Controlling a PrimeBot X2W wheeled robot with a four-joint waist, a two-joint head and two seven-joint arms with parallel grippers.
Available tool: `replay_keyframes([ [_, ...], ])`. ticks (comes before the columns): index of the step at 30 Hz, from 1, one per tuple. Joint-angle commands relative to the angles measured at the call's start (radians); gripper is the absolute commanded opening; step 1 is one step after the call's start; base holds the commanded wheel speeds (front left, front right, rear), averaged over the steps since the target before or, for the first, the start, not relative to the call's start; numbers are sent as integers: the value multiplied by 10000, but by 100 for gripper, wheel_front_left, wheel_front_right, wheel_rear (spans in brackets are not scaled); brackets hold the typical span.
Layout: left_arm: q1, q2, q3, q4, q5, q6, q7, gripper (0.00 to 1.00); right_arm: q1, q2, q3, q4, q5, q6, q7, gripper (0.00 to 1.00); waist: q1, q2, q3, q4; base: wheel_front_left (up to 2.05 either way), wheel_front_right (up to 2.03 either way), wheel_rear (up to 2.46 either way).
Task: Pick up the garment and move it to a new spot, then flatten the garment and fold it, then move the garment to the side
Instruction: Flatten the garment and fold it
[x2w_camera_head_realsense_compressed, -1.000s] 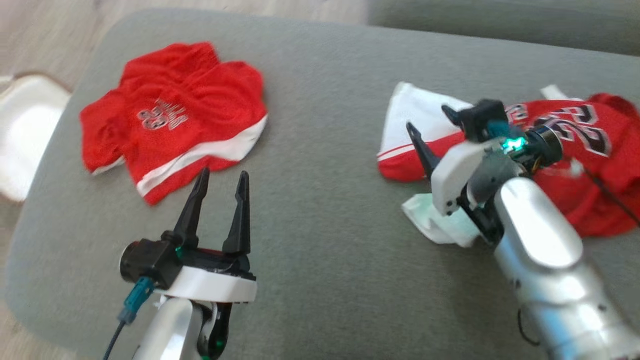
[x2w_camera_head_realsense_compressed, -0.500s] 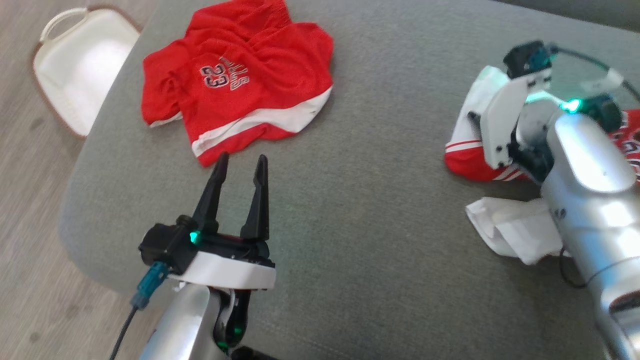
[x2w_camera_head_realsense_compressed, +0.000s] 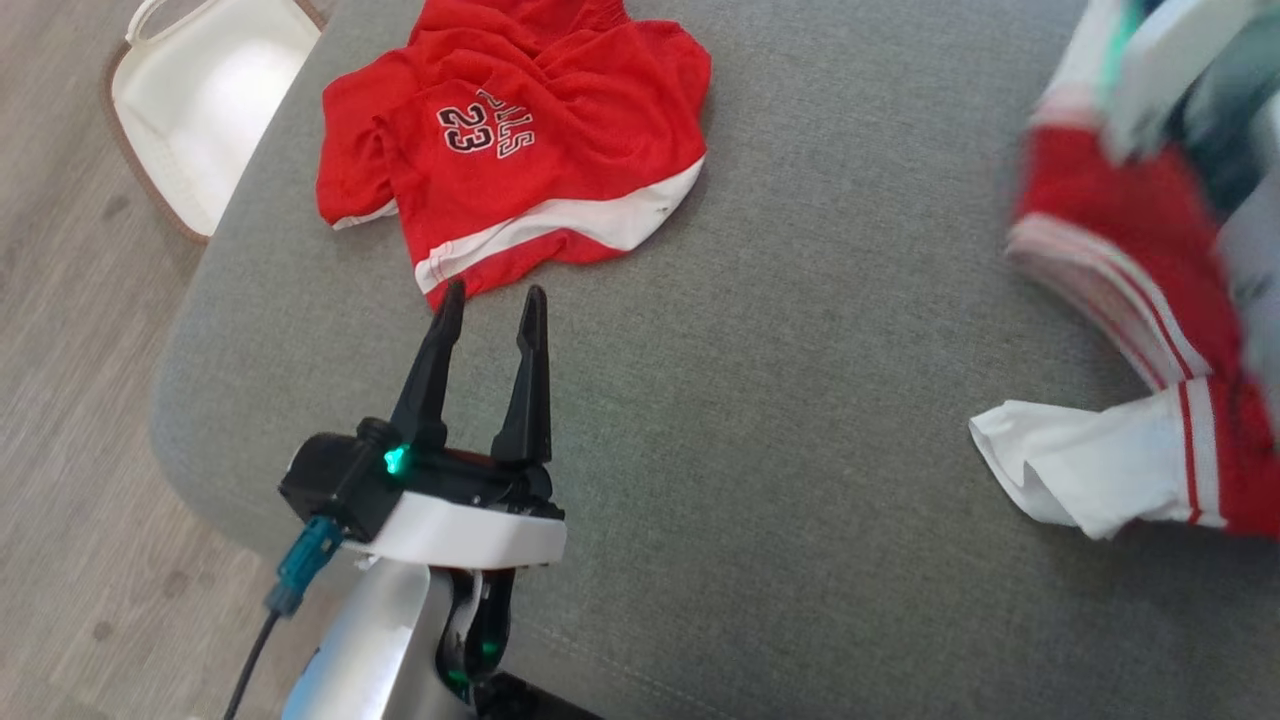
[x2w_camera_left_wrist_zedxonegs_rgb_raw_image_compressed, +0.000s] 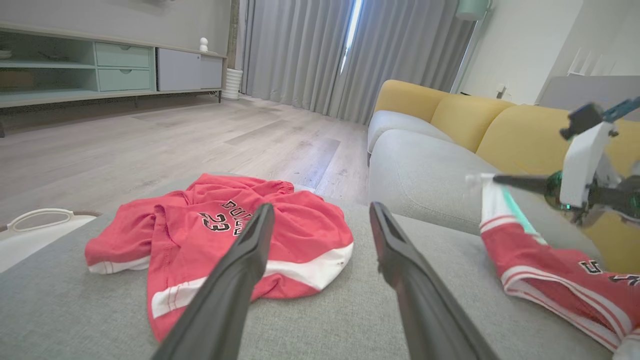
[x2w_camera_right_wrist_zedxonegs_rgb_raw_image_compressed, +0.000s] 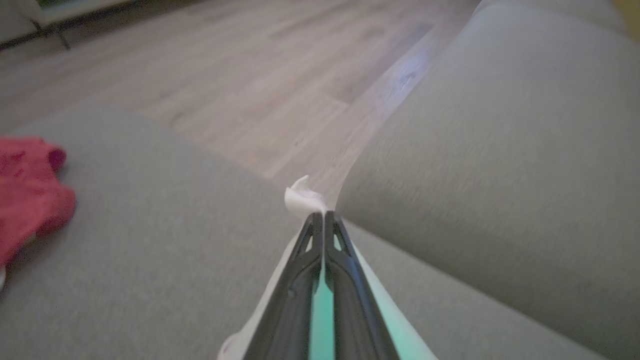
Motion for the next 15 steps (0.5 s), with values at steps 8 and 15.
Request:
replay_keyframes([
  [8, -287, 70, 412, -600, -70, 120, -51, 100, -1620, 179, -2348, 552, -1821, -7, -2979, 100, -1, 0, -73, 104, 0, 0, 0],
  [15, -132, 70, 479, -616, 30, 160, -51, 100, -1194, 680, -3468, 1526, -3213, -7, -3098, 100, -1, 0, -358, -162, 0, 0, 0],
])
